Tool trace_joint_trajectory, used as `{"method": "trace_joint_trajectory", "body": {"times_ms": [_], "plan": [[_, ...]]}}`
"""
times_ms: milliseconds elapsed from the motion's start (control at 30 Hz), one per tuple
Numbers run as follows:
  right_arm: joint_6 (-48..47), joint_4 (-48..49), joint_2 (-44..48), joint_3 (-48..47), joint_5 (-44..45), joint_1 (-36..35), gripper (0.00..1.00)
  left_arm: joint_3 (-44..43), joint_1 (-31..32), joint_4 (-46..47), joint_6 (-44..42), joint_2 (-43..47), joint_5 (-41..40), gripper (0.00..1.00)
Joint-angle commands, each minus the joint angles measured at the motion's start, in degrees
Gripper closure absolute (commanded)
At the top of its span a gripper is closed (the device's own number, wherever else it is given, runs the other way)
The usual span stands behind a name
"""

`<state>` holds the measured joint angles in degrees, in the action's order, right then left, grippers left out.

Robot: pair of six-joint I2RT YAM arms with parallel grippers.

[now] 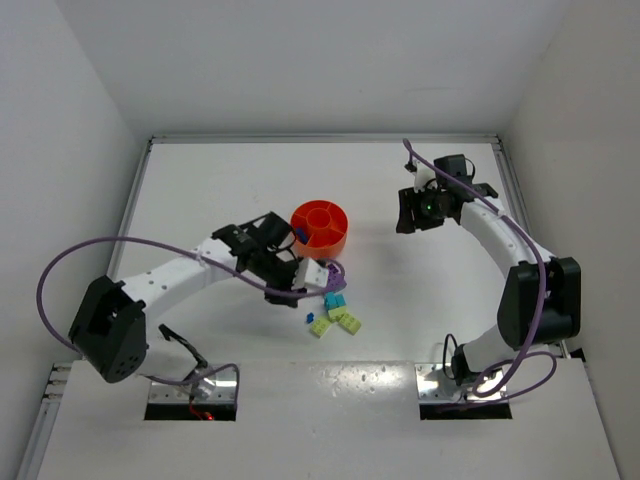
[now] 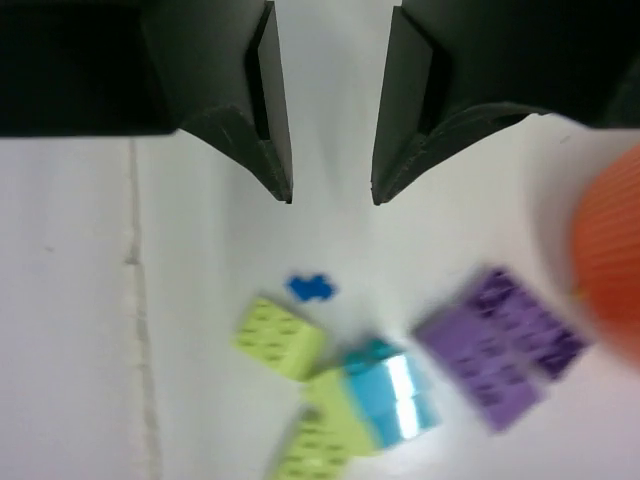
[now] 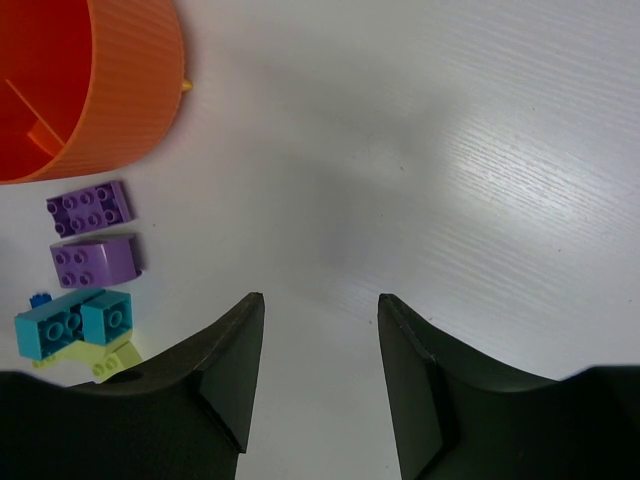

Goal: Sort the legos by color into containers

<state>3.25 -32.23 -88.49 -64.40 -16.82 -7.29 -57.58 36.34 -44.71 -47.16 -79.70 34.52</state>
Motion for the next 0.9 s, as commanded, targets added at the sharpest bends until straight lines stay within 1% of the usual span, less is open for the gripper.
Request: {"method": "trace_joint_trajectory", "body": {"times_ms": [0,33,100,167,200,233,300,367,433,467,567,667,833,867], "plan": [[0.1,0.7,1.9,-0.5,-1.1,0.2,0.48,3.4,5.1,0.1,-7.5,3.3,4.2,0.56],[0.1,0.2,1.9,-0.5,-1.1,0.2,0.48,5.0,7.8,0.9,-7.5,3.3,3.4,0.56],[0.1,0.1,1.9,-0.5,-0.6,0.2,0.47,6.1,9.8,2.9,-7.5,3.3,2.1,0.56],[0.1,0.1,1.9,-0.5,-0.6,0.2,0.43,7.0,11.9,4.4,-6.9,2.8,1.6,0.55],[0.1,0.1,1.9,-0.5,-0.6,0.2,0.38,7.8,12.6,5.8,-6.9,2.8,0.6,0.55],[0.1,0.1,1.9,-0.5,-0.1,0.2,0.35,8.4,13.1,5.9,-6.9,2.3,0.6,0.55],[0.1,0.1,1.9,-0.5,-0.1,0.2,0.32,8.4,14.4,6.5,-6.9,1.7,-0.8,0.55],[0.1,0.1,1.9,-0.5,-0.1,0.2,0.31,8.9,15.7,7.2,-7.4,0.3,-1.5,0.54],[0.1,0.1,1.9,-0.5,-0.1,0.2,0.31,8.9,15.7,8.5,-8.0,-0.3,-2.7,0.54],[0.1,0.1,1.9,-0.5,-0.1,0.2,0.31,9.4,15.7,8.5,-8.7,-0.9,-2.7,0.51],[0.1,0.1,1.9,-0.5,-0.1,0.2,0.31,9.4,15.7,10.1,-9.4,-2.0,-4.0,0.50],[0.1,0.1,1.9,-0.5,-0.1,0.2,0.31,9.4,15.7,11.3,-9.4,-2.7,-5.3,0.50],[0.1,0.1,1.4,-0.5,-0.1,0.2,0.31,9.4,15.7,11.8,-11.9,-5.4,-5.9,0.50],[0.1,0.1,1.4,-0.5,-0.1,0.2,0.31,8.8,15.1,11.8,-11.9,-5.4,-5.9,0.49]]}}
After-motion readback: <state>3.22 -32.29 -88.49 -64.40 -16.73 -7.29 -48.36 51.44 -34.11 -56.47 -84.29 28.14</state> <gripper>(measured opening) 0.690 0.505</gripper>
